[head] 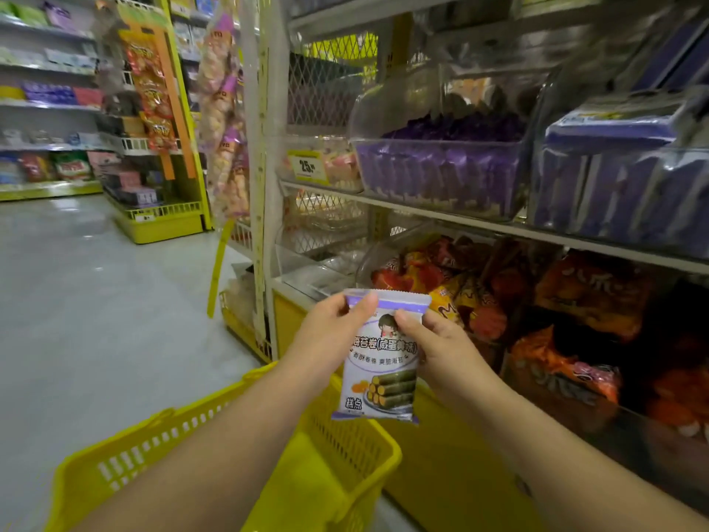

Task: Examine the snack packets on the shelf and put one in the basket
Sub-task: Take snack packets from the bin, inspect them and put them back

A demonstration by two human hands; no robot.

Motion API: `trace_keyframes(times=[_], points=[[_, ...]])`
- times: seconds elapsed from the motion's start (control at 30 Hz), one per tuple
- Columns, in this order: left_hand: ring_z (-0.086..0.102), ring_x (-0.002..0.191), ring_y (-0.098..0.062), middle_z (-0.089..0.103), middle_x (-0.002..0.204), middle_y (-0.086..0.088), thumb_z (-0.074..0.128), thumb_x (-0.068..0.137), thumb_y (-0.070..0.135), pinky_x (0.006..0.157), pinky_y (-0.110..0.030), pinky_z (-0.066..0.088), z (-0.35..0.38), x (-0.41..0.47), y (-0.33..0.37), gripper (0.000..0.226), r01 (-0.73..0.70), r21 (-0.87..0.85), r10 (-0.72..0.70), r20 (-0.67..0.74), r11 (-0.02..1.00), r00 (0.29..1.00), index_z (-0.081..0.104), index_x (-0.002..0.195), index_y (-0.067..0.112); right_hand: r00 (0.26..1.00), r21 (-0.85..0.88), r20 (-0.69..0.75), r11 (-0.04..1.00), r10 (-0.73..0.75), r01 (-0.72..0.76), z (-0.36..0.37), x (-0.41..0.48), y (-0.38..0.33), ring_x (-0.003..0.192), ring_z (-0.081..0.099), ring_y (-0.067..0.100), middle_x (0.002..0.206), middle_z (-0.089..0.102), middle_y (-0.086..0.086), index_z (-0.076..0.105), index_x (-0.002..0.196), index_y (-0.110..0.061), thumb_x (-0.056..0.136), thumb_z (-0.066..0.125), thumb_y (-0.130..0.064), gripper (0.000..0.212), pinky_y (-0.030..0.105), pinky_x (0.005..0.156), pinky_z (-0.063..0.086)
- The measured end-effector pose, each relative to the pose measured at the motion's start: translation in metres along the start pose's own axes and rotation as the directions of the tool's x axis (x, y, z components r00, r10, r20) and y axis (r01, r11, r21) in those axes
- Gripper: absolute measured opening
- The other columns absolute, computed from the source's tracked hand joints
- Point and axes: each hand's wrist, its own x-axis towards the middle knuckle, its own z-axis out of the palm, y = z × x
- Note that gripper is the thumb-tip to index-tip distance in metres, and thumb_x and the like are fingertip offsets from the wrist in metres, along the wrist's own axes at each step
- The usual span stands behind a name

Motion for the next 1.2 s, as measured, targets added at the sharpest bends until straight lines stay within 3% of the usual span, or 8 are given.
trace_keyframes(times=[0.13, 0.27, 0.37, 0.5, 0.67, 0.87, 1.03, 1.2], points=[[0.072, 0.091, -0.034, 0.075, 0.094, -0.016, 0.063, 0.092, 0.029, 0.092, -0.053, 0.053, 0.004, 0.003, 0.003, 0.025, 0.024, -0.084, -0.028, -0.04, 0.996, 0.999, 0.069, 0.102, 0.007, 1.0, -0.005, 0.024, 1.0, 0.008, -0.008, -0.003, 0.004, -0.002, 0.099, 0.069, 0.03, 0.105, 0.073, 0.013, 0.069, 0.107, -0.012, 0.083, 0.062, -0.031, 0.031, 0.04, 0.085, 0.055], [0.072, 0.09, -0.033, 0.075, 0.094, -0.017, 0.065, 0.09, 0.026, 0.09, -0.051, 0.054, 0.014, 0.006, 0.003, 0.024, 0.032, -0.168, -0.038, -0.034, 0.985, 0.999, 0.069, 0.1, 0.005, 0.996, 0.148, 0.052, 0.986, 0.067, -0.074, -0.006, 0.001, -0.011, 0.108, 0.065, 0.033, 0.113, 0.069, 0.019, 0.063, 0.118, -0.002, 0.09, 0.054, -0.028, 0.04, 0.044, 0.093, 0.052], [0.071, 0.093, -0.034, 0.074, 0.096, -0.019, 0.063, 0.091, 0.026, 0.092, -0.051, 0.053, 0.018, 0.006, 0.004, 0.024, 0.046, -0.212, -0.049, -0.012, 0.976, 0.999, 0.068, 0.102, 0.006, 0.995, 0.185, -0.024, 0.979, 0.092, -0.086, -0.007, -0.001, -0.017, 0.114, 0.06, 0.04, 0.116, 0.065, 0.025, 0.061, 0.119, 0.004, 0.096, 0.049, -0.017, 0.035, 0.053, 0.101, 0.045], [0.067, 0.103, -0.035, 0.072, 0.104, -0.021, 0.048, 0.099, 0.028, 0.098, -0.05, 0.049, 0.015, 0.007, 0.009, 0.033, 0.065, -0.188, -0.049, 0.089, 0.98, 0.995, 0.066, 0.11, 0.002, 0.99, 0.212, -0.096, 0.974, 0.099, -0.077, -0.008, -0.003, -0.022, 0.106, 0.061, 0.044, 0.118, 0.058, 0.037, 0.055, 0.12, 0.016, 0.096, 0.048, -0.011, 0.036, 0.053, 0.097, 0.048], [0.07, 0.094, -0.022, 0.073, 0.105, -0.015, 0.041, 0.1, 0.032, 0.087, -0.037, 0.055, 0.007, 0.005, 0.019, 0.037, 0.077, -0.118, -0.052, 0.205, 0.99, 0.977, 0.066, 0.11, 0.006, 0.993, 0.231, -0.01, 0.966, 0.121, -0.115, -0.014, -0.004, -0.024, 0.104, 0.067, 0.031, 0.11, 0.07, 0.02, 0.062, 0.117, 0.002, 0.099, 0.043, -0.027, 0.039, 0.043, 0.089, 0.053], [0.06, 0.115, -0.038, 0.069, 0.114, -0.022, 0.039, 0.101, 0.033, 0.104, -0.058, 0.041, 0.002, 0.001, 0.028, 0.04, 0.118, -0.207, -0.092, 0.128, 0.971, 0.987, 0.063, 0.118, 0.006, 0.984, 0.027, 0.114, 0.99, 0.137, -0.141, -0.022, -0.006, -0.026, 0.109, 0.066, 0.024, 0.114, 0.071, 0.008, 0.071, 0.11, -0.018, 0.086, 0.046, -0.055, 0.05, 0.042, 0.091, 0.052], [0.059, 0.119, -0.036, 0.068, 0.118, -0.019, 0.042, 0.099, 0.038, 0.104, -0.058, 0.041, -0.002, 0.004, 0.038, 0.044, 0.126, -0.38, -0.105, 0.078, 0.916, 0.991, 0.059, 0.127, 0.007, 0.911, -0.044, 0.334, 0.969, 0.242, -0.242, -0.029, -0.016, -0.033, 0.1, 0.067, 0.029, 0.115, 0.066, 0.024, 0.067, 0.113, -0.001, 0.089, 0.058, -0.035, 0.042, 0.034, 0.078, 0.057], [0.061, 0.105, -0.029, 0.068, 0.117, -0.012, 0.05, 0.09, 0.044, 0.088, -0.046, 0.051, -0.003, 0.001, 0.039, 0.041, 0.216, -0.268, -0.157, 0.223, 0.939, 0.962, 0.067, 0.114, 0.016, 0.939, 0.029, 0.285, 0.978, 0.192, -0.209, -0.03, -0.016, -0.041, 0.097, 0.069, 0.025, 0.111, 0.07, 0.017, 0.073, 0.104, -0.008, 0.088, 0.056, -0.037, 0.037, 0.03, 0.074, 0.058]])
